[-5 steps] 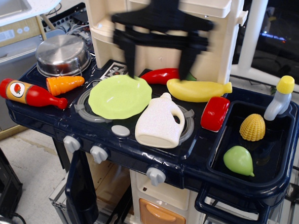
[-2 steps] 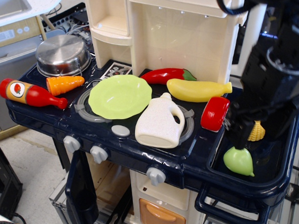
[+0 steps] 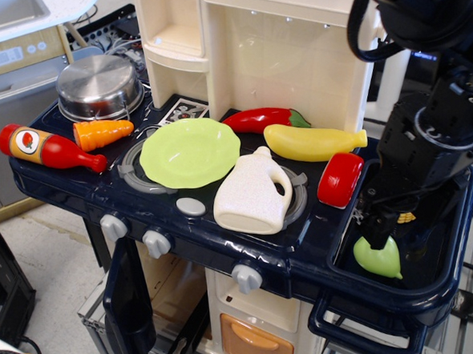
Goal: Put pear on plate
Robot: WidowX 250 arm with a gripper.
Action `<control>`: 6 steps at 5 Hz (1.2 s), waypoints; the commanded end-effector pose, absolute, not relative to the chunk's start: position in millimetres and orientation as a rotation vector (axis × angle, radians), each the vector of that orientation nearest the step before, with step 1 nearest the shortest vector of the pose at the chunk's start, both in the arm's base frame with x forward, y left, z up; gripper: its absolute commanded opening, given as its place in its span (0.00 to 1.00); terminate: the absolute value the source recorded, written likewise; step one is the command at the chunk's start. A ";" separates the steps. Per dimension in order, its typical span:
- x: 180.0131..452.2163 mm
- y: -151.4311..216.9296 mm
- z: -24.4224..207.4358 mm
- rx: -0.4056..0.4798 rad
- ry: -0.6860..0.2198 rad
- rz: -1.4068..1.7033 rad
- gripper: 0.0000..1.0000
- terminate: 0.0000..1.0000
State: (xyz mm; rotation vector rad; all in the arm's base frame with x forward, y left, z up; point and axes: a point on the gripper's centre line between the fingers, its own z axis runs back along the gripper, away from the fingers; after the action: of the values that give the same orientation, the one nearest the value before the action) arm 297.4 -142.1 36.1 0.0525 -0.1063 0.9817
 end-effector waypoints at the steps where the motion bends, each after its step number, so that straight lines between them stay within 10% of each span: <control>1: 315.2 -133.4 17.7 -0.006 -0.121 1.028 1.00 0.00; 2: 315.6 -129.9 6.0 -0.022 -0.116 1.042 1.00 0.00; 3: 313.3 -131.9 1.0 -0.030 -0.118 1.063 0.00 0.00; 6: 312.0 -96.6 97.3 0.217 -0.178 1.032 0.00 0.00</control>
State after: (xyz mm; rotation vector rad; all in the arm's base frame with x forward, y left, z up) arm 293.8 -90.1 78.6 0.3018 -0.1359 1.0158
